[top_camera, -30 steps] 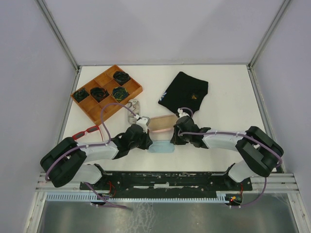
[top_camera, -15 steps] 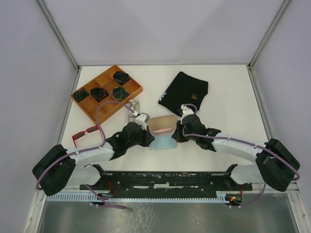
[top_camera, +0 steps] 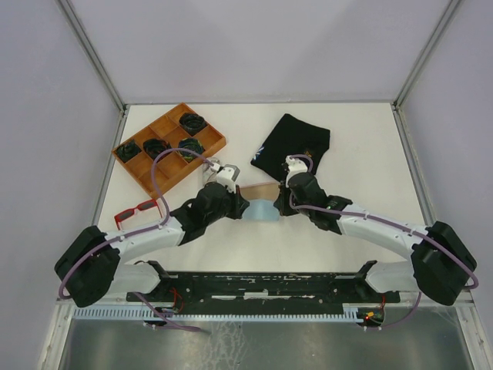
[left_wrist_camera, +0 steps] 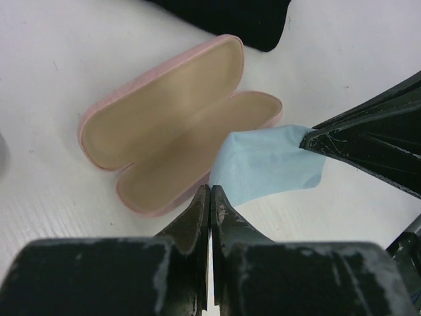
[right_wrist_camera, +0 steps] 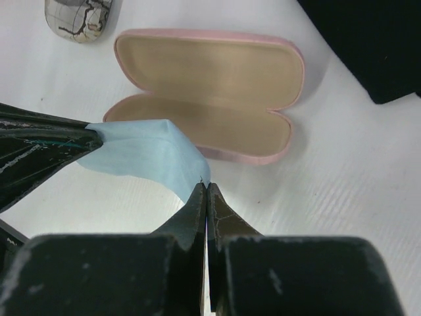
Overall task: Organize the sunglasses
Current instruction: Pick up the glasses cleaning cloth from the center of the board, then place the glasses cleaning cloth in the sunglasses case.
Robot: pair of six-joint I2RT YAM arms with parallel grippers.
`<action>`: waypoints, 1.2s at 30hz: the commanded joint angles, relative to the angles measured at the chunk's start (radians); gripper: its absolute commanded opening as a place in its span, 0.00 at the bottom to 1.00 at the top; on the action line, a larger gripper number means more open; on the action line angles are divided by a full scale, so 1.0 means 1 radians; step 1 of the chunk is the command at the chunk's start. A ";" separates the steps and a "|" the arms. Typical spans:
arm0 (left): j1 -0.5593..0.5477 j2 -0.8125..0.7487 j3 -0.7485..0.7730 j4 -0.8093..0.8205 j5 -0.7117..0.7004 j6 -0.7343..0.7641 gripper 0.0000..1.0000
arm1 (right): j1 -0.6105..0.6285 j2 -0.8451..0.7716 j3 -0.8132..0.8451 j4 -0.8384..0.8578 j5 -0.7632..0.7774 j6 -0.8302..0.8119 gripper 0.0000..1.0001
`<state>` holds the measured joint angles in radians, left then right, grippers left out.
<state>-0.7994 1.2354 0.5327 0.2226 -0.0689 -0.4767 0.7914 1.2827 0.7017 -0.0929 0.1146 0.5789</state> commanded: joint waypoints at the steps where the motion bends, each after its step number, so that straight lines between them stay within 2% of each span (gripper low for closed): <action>1: 0.016 0.041 0.066 0.051 -0.041 0.063 0.03 | -0.026 0.038 0.079 0.013 0.027 -0.049 0.00; 12: 0.084 0.130 0.092 0.109 -0.042 0.080 0.03 | -0.081 0.155 0.160 0.034 0.022 -0.103 0.00; 36: 0.128 0.288 0.114 0.234 -0.049 0.123 0.03 | -0.160 0.366 0.278 0.093 -0.042 -0.148 0.00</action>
<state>-0.6811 1.5032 0.5999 0.3840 -0.0982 -0.4179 0.6388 1.6344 0.9287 -0.0509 0.0860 0.4461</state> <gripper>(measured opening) 0.043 0.005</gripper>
